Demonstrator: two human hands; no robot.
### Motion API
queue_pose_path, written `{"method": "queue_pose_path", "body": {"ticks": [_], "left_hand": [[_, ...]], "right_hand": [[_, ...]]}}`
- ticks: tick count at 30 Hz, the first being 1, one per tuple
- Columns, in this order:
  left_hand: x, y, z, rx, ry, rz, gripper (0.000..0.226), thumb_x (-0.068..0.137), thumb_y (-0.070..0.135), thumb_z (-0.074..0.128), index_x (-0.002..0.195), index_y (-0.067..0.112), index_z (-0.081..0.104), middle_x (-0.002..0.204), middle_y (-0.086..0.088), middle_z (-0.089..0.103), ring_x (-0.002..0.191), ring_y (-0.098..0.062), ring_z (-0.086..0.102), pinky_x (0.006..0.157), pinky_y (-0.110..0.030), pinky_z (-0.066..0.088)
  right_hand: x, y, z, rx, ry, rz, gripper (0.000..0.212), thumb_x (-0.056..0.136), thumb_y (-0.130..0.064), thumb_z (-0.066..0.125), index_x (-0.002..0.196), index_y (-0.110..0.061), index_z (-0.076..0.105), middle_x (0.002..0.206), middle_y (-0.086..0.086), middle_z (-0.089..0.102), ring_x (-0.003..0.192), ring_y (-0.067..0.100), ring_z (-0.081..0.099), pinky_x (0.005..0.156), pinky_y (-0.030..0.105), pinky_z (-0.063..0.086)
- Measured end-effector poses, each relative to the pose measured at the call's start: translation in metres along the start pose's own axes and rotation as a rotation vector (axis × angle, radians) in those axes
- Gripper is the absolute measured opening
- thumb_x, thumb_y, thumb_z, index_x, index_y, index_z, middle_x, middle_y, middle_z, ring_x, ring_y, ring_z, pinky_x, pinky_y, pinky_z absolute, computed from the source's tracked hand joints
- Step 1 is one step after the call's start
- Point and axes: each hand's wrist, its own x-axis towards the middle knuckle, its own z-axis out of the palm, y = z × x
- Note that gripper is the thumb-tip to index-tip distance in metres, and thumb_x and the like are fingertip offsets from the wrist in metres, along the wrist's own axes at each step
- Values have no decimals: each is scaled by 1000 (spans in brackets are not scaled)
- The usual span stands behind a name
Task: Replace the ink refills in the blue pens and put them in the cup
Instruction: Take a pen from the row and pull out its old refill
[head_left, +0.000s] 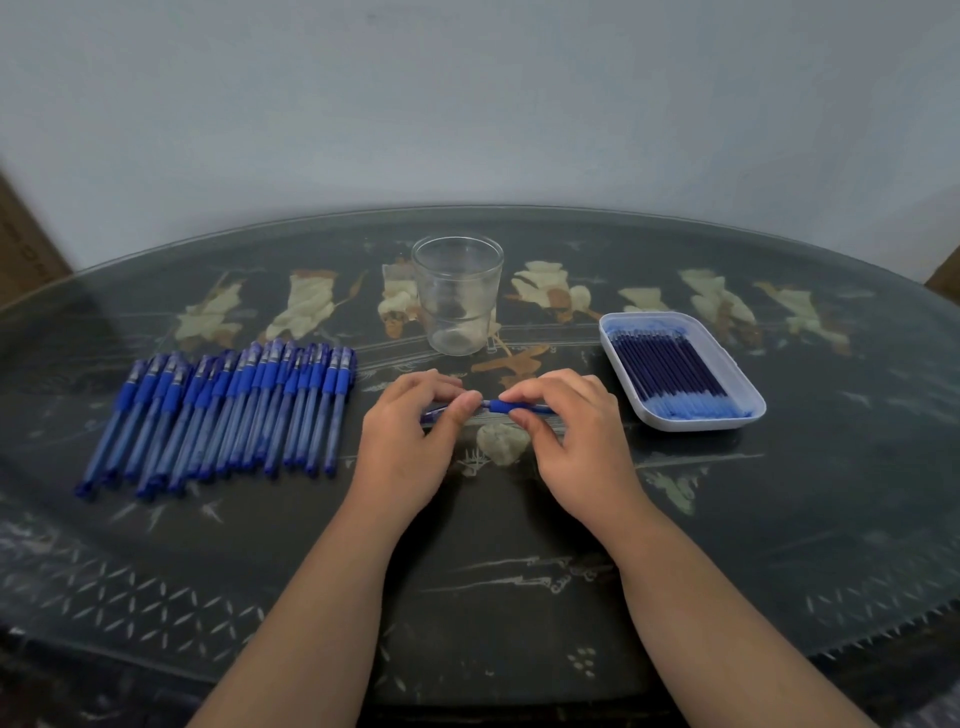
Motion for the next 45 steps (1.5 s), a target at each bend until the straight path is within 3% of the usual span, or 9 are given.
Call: {"method": "queue_pose_path", "body": {"ticks": [3, 9, 14, 19, 25, 29, 37, 42, 45], "left_hand": [[-3, 1, -2, -25, -17, 18, 31, 82, 36, 72, 112, 33, 62, 111, 23, 58, 107, 14, 47, 82, 7, 27], [0, 0, -1, -24, -14, -31, 5, 88, 26, 68, 93, 27, 70, 105, 21, 60, 118, 4, 47, 82, 9, 23], [-2, 0, -3, -24, -16, -23, 33, 83, 34, 73, 114, 31, 62, 113, 24, 56, 109, 11, 46, 83, 7, 25], [0, -2, -2, -21, -18, -23, 4, 88, 23, 68, 92, 23, 69, 105, 19, 63, 112, 9, 48, 84, 8, 25], [-1, 0, -2, -39, -16, -23, 14, 87, 38, 66, 95, 27, 71, 104, 18, 64, 112, 9, 50, 85, 7, 27], [-1, 0, -3, -51, -33, -41, 9, 89, 26, 67, 96, 25, 73, 105, 16, 66, 110, 10, 51, 83, 8, 27], [-4, 2, -7, -227, -5, -135, 20, 89, 23, 68, 101, 37, 73, 101, 17, 70, 103, 2, 61, 95, -35, 51], [-4, 4, -9, -329, 10, -179, 24, 87, 18, 71, 106, 33, 70, 93, 10, 71, 95, -5, 66, 92, -40, 54], [-4, 5, -8, -348, 82, -212, 16, 83, 17, 75, 94, 24, 65, 89, 7, 69, 90, -5, 66, 91, -39, 54]], "right_hand": [[1, 0, 0, 5, -2, 10, 19, 89, -15, 69, 101, -30, 69, 99, -16, 63, 97, 13, 54, 85, 44, 44], [0, 0, 1, -4, 8, -3, 19, 88, -14, 69, 99, -30, 69, 98, -16, 63, 95, 12, 54, 84, 43, 43], [0, 2, 2, 13, 6, -6, 20, 89, -14, 67, 100, -31, 68, 98, -16, 63, 96, 13, 55, 84, 45, 44], [1, 3, 3, 11, 2, -14, 19, 89, -16, 67, 99, -32, 68, 98, -17, 63, 95, 14, 57, 84, 46, 44], [1, 1, 1, 1, -9, 0, 19, 89, -15, 68, 100, -31, 68, 98, -17, 62, 96, 13, 56, 85, 44, 44], [1, 0, 1, -7, -11, 6, 19, 89, -15, 68, 100, -31, 68, 98, -17, 62, 96, 12, 55, 87, 42, 43], [1, -1, 0, 2, -6, 24, 20, 90, -14, 67, 101, -31, 68, 99, -17, 62, 97, 10, 54, 88, 42, 44], [1, -1, 0, 16, -10, 30, 19, 90, -14, 67, 100, -30, 68, 99, -16, 63, 97, 12, 55, 86, 46, 45], [1, 0, 0, 26, -4, 31, 19, 90, -14, 67, 100, -29, 68, 99, -15, 63, 97, 14, 56, 86, 48, 45]]}}
